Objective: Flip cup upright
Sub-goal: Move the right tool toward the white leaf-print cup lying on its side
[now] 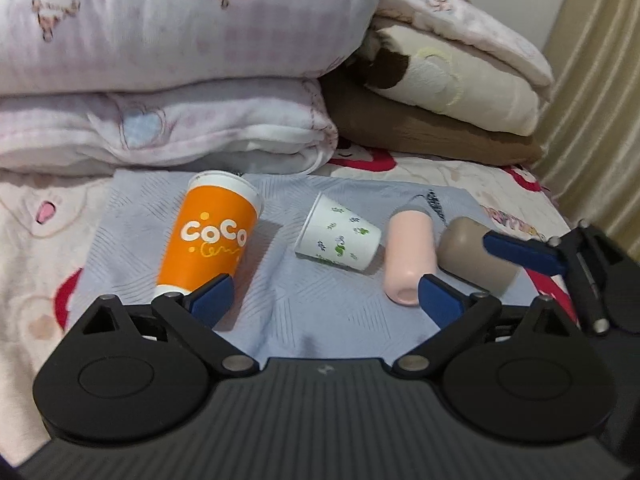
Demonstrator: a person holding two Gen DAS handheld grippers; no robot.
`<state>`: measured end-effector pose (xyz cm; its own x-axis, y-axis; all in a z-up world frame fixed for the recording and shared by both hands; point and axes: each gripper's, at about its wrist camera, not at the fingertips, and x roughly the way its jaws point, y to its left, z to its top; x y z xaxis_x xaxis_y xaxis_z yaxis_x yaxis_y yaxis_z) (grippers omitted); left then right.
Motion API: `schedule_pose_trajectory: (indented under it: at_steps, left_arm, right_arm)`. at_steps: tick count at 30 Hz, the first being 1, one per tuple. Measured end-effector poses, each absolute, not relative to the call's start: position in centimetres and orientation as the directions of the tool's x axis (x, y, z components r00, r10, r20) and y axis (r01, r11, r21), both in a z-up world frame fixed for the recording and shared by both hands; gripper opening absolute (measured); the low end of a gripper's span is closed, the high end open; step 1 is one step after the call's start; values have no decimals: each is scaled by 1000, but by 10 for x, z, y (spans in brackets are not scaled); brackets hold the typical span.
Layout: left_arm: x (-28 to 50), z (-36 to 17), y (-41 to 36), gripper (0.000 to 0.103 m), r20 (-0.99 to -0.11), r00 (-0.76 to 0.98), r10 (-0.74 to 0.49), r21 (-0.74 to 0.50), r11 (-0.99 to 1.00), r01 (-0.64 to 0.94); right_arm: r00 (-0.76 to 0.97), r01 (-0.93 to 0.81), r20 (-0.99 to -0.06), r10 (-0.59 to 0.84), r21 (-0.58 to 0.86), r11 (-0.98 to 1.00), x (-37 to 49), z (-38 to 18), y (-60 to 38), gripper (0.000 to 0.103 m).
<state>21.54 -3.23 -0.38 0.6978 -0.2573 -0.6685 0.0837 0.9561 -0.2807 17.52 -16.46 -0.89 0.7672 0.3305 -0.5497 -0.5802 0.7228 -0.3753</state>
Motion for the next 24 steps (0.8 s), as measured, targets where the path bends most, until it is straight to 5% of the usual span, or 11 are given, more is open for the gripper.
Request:
schedule_pose_trajectory:
  at_steps: [13,24]
  left_arm:
    - [274,-67,-32,89,-641,694,-326,-406,912,53]
    - [291,-89,-18,78,-602,693,-396,-516,856,40]
  right_arm:
    - [756,-625,-610,238,-564,539,251,-89,-140,95]
    - [751,-629,-619,231,-562,537,277,-100,-141,95]
